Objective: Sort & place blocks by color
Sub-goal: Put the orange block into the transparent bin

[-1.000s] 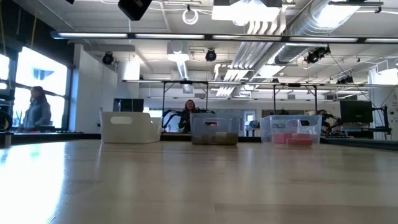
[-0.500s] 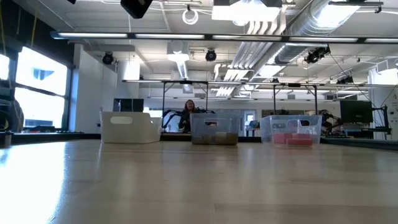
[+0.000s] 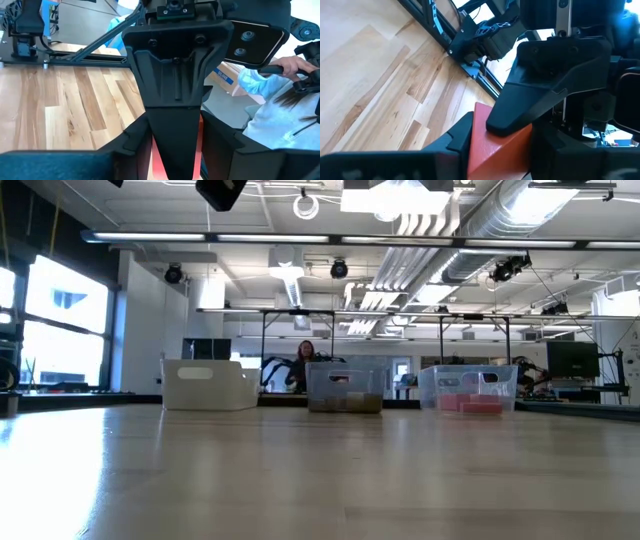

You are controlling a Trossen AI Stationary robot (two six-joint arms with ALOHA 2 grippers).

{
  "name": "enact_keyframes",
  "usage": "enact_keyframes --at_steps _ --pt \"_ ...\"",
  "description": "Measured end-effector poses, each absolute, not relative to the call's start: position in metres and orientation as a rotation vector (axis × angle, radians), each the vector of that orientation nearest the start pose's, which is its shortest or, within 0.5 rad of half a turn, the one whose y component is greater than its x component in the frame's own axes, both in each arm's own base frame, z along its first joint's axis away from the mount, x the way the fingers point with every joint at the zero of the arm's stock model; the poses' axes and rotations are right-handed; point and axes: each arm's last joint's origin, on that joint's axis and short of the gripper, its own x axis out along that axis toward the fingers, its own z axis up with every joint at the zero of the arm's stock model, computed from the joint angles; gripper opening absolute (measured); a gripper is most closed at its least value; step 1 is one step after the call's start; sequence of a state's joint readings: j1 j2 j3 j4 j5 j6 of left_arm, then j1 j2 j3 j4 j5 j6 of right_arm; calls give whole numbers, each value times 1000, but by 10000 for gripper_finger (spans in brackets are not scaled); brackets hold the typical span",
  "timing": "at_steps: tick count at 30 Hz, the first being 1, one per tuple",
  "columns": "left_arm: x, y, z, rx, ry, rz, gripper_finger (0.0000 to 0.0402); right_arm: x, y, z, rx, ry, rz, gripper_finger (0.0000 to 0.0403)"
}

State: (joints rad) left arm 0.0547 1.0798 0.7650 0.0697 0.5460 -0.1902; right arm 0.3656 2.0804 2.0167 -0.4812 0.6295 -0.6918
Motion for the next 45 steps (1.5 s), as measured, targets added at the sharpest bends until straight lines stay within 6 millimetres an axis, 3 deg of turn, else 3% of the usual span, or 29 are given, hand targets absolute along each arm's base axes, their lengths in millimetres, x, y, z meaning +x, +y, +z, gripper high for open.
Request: enact_keyframes --at_steps 10,26,37,45 --pt "238 -1 295 -307 289 -429 144 450 153 331 -910 556 -106 110" --pt "238 0 294 -233 279 -402 220 447 150 328 -894 610 -164 109" --pt "235 15 289 -262 334 -346 225 445 150 325 -882 642 -164 109" --pt "234 22 286 -173 342 -322 225 439 144 316 -808 739 -184 109"
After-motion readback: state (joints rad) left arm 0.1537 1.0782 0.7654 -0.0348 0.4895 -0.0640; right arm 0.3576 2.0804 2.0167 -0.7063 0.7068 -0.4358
